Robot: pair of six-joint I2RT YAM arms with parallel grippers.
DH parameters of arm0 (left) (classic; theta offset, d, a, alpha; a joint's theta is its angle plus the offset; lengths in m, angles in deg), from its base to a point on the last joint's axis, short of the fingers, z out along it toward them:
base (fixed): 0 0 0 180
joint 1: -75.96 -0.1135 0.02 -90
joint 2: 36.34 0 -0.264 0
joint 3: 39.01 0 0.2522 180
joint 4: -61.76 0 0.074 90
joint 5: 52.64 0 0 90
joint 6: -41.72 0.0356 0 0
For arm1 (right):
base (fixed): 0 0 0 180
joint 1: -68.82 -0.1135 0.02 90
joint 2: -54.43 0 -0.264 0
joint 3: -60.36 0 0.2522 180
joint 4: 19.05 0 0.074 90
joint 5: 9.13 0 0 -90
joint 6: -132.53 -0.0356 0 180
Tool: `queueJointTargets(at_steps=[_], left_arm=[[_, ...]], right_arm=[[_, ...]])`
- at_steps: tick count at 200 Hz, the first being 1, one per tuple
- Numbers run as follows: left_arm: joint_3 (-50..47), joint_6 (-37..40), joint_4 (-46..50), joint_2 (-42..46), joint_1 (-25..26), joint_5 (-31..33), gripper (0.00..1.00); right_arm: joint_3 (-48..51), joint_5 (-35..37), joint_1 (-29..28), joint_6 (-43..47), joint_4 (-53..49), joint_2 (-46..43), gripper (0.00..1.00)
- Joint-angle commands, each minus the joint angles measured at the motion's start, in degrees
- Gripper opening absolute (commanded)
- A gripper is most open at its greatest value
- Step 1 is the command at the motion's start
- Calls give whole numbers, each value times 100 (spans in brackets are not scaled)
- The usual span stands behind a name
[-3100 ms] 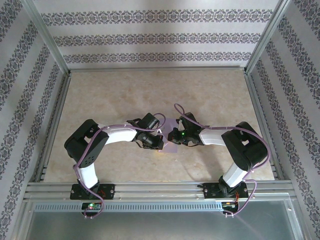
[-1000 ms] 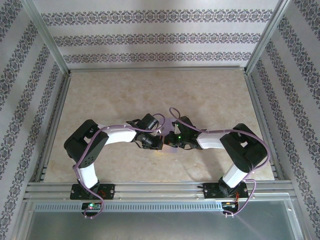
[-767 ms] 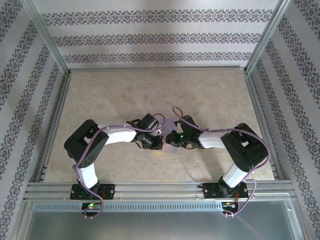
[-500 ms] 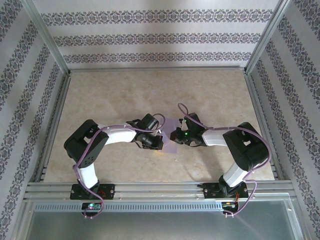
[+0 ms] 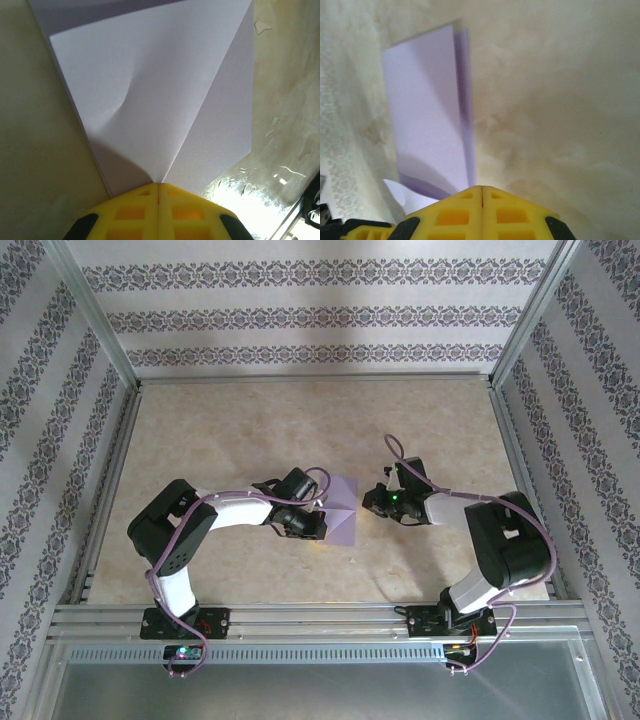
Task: Fold a paper plane with a square sheet of paper (fold left side to right side)
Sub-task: Fold the triangle a second time at the center of the table.
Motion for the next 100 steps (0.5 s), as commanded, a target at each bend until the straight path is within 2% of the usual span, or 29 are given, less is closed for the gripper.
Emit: queueJointTargets(at_steps=[1,65,100], left_arm=[[-173,-94,305,-29,49,136,0],[-149,-76,319,-25,51,138,0],[-87,-58,323,-57,49,110,0]], right_arm=[[28,27,-85,38,-213,-372,0],[101,331,-1230,-554,82,-338,0],[-42,379,-1416,-557,208,69,0]])
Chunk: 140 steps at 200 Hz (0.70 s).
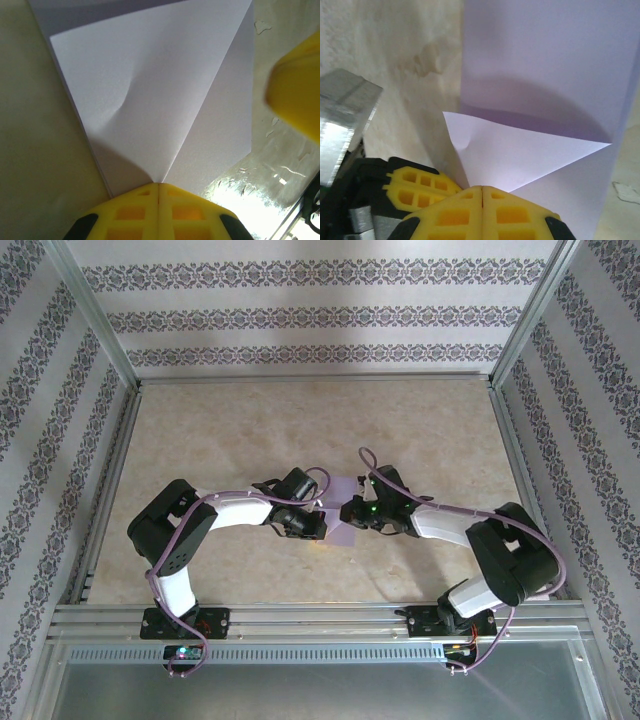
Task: Fold a paper plane with a square sheet of paper (fold left side to right side)
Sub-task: Fold the triangle a second time at the center of the table.
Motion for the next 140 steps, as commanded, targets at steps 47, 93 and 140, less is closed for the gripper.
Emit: queueJointTargets(at_steps=[47,93,140], left_arm=[[39,-41,364,4,49,75,0],[300,54,567,57,49,90,0],[249,34,484,-23,49,75,0]], right_arm=[[-234,217,-57,45,64,604,0],[-138,176,-50,47,2,469,0],[-324,156,-15,12,-176,11,0]])
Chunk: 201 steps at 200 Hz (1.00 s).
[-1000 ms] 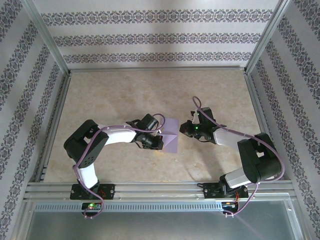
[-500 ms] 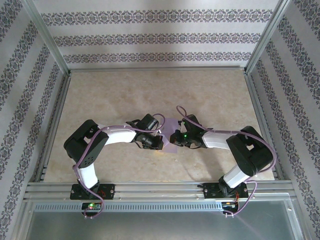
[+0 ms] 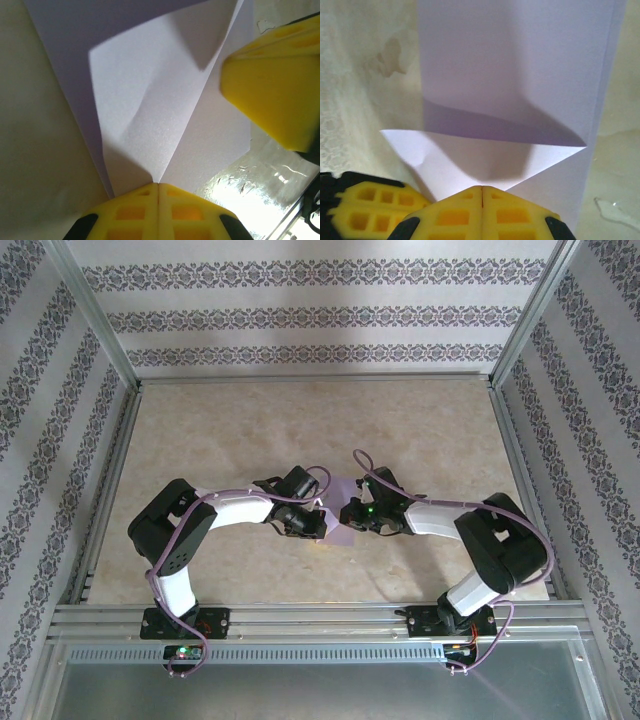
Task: Fold a paper plane with a square sheet of paper (fold left side to right side)
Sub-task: Fold the triangle a second time at the center of the table.
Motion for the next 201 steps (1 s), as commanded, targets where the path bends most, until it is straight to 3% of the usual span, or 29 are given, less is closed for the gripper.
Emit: queueJointTargets(at_steps=[1,105,201], left_arm=[[66,25,157,-24,49,38,0],[161,31,132,-139,49,-13,0],[483,-96,-152,-241,49,-322,0]], right_arm=[[-209,18,13,7,-95,-242,0],[-397,109,1,43,138,572,0],[-143,247,-4,-58,18,613,0]])
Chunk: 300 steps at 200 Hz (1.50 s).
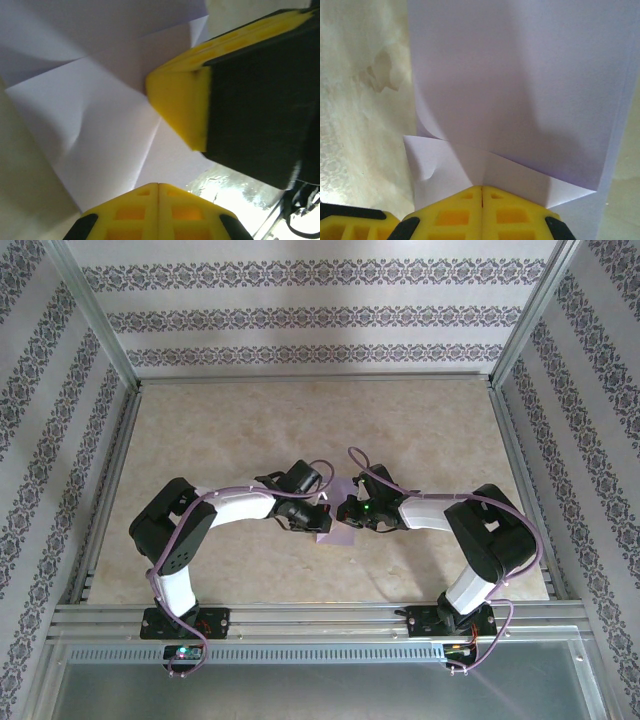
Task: Fold a paper plane with a square sheet of paper (fold left side to right side)
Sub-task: Fold the triangle a second time at the center of the table.
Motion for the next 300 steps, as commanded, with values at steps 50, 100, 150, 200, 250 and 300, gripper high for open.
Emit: queueJointTargets(at_steps=[50,100,150,200,250,300], left_arm=[[283,-157,-425,-526,49,-212,0],[405,-124,-403,-615,52,-169,0],[513,-43,-275,-686,45,-76,0],[77,53,-87,-459,50,16,0],[-442,27,-78,-165,49,-44,0],[-765,71,19,43,49,34,0]], right_arm=[[102,159,-4,-54,-105,104,0],[120,148,-4,-63,-114,170,0],[137,156,-4,-46,-138,187,0],[172,140,108,-38,-223,274,0],[155,139,215,10,-384,381,0],[94,139,259,77,-509,436,0]])
